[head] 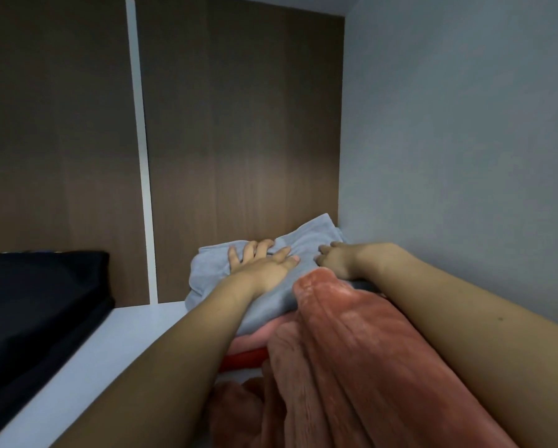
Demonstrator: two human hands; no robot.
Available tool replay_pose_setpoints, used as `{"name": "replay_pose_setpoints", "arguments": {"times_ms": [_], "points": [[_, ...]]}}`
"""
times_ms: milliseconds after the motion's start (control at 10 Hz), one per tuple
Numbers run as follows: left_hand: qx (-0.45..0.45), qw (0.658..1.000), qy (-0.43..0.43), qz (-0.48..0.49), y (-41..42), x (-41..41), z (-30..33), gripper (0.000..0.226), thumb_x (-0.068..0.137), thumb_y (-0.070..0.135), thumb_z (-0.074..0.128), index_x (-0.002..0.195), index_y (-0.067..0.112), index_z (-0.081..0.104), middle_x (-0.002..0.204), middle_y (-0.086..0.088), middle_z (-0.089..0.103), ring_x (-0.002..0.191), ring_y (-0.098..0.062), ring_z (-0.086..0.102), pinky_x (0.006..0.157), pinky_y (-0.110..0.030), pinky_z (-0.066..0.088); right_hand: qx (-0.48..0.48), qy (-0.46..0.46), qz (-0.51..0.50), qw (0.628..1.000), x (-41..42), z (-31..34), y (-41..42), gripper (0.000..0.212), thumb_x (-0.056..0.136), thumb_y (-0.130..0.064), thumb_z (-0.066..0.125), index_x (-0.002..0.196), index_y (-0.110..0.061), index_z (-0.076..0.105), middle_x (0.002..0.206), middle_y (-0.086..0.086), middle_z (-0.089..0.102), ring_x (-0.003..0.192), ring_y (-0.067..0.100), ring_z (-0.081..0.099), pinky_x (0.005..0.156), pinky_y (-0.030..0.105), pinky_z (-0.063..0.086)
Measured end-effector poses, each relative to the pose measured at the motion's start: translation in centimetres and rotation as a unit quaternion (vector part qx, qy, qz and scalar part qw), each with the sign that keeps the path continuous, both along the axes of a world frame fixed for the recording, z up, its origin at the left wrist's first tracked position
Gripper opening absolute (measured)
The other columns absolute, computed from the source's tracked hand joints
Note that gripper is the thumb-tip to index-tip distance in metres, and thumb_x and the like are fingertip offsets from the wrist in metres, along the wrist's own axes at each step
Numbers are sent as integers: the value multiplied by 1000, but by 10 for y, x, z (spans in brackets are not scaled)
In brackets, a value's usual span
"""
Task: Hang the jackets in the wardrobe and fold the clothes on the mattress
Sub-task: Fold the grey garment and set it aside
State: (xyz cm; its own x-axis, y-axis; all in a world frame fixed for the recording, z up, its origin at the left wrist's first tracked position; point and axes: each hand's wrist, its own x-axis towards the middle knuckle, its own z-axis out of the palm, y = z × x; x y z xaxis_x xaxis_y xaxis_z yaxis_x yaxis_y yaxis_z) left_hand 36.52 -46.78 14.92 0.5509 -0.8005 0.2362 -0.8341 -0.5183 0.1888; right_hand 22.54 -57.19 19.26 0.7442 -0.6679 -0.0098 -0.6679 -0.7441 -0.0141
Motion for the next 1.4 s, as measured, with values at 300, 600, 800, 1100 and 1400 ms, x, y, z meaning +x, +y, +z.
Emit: {"name": "replay_pose_setpoints", "arguments": {"times_ms": [300, 600, 800, 1100, 1400], "points": [[-1, 1000, -16, 15, -5, 3, -6, 56, 95, 70, 19, 149, 56, 17, 160, 18, 3, 147, -17, -15, 110, -56, -28, -9, -5, 31, 999, -2, 3, 5, 48, 104, -30, 37, 147, -9, 40, 155, 14, 32, 143, 29, 27, 113, 35, 24], [53, 998, -18, 4, 21, -12, 37, 58, 99, 62, 20, 152, 40, 29, 164, 7, 13, 151, -26, 5, 116, -64, -5, 6, -92, 66, 994, -28, 40, 23, 41, 97, -31, 47, 126, -5, 60, 130, 28, 54, 95, 28, 60, 86, 39, 50], [-95, 991, -87, 23, 84, -57, 108, 59, 102, 53, 28, 148, 18, 39, 156, -11, 32, 142, -35, 30, 116, -52, 27, -80, -214, 34, 973, -79, 84, 78, 59, 96, -29, 48, 149, -9, 31, 151, 14, 41, 137, 31, 40, 109, 38, 35], [-148, 974, -137, -99, 173, -133, 117, 61, 101, 50, 39, 152, 17, 31, 156, -10, 32, 141, -35, 33, 114, -48, 31, -180, -290, 5, 940, -188, 84, 196, 68, 95, -29, 53, 154, -11, 24, 158, 12, 30, 145, 26, 28, 114, 31, 25], [-210, 944, -134, -216, 223, -251, 132, 63, 98, 51, 41, 150, 17, 32, 156, -9, 31, 142, -33, 30, 116, -48, 26, -272, -241, -94, 927, -334, 92, 316, 72, 90, -30, 58, 152, -9, 27, 157, 11, 31, 144, 28, 29, 117, 34, 21]]}}
